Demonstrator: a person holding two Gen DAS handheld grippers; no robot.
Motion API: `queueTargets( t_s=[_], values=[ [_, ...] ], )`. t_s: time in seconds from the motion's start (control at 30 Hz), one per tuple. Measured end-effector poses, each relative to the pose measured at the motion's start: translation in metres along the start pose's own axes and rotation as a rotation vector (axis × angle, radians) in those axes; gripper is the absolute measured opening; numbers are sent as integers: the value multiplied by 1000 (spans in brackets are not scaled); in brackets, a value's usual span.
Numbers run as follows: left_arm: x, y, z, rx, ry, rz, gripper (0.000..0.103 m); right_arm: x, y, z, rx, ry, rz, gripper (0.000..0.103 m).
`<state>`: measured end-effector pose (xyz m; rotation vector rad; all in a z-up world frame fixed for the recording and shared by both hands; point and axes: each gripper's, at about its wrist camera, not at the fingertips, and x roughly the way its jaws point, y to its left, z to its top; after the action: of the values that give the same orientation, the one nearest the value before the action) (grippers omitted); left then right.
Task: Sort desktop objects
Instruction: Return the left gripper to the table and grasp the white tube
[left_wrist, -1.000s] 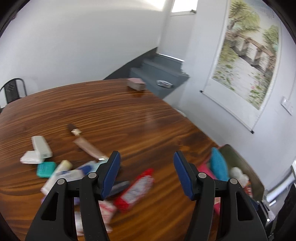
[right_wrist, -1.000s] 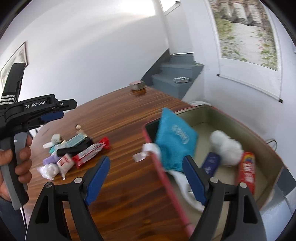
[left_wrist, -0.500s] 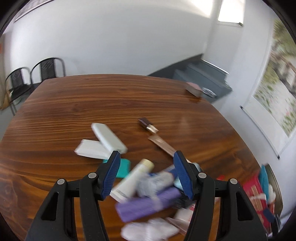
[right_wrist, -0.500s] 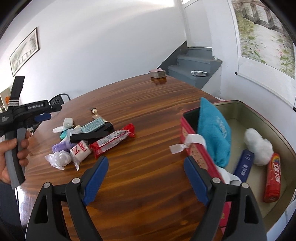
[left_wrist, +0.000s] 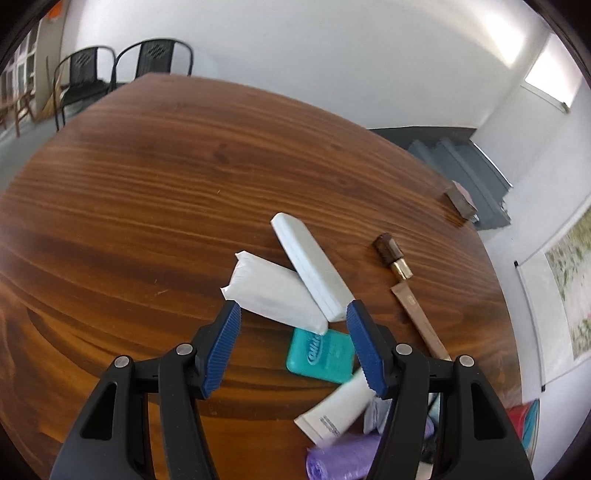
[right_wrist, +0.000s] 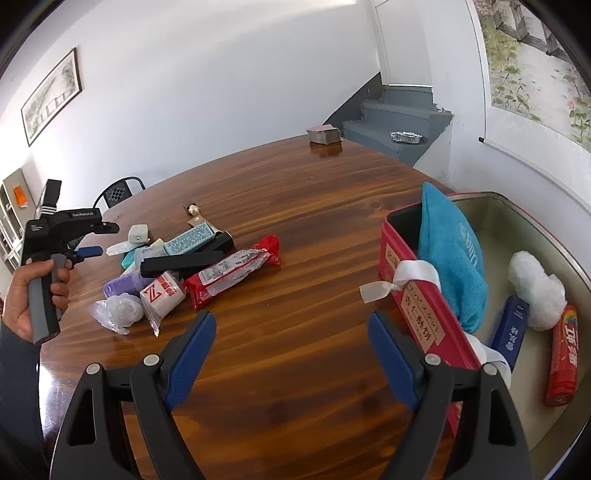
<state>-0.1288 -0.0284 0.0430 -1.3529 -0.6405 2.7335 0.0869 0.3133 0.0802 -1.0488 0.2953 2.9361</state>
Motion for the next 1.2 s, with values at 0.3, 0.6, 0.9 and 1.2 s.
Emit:
queueTargets(
  t_s=[0.3,0.6,0.9,1.2],
  values=[
    [13,7,1,-75,-8,-6,64,9,-7,0,22,17,5,87],
    [16,25,1,-190,7,-36,63,16,-7,1,27,30,24,87],
    [37,29,14,-259,2,-31,64,18,-5,0,17,40,25,87],
    [48,21,23,-211,-20,-47,31,25,0,1,6,54,27,87]
  ],
)
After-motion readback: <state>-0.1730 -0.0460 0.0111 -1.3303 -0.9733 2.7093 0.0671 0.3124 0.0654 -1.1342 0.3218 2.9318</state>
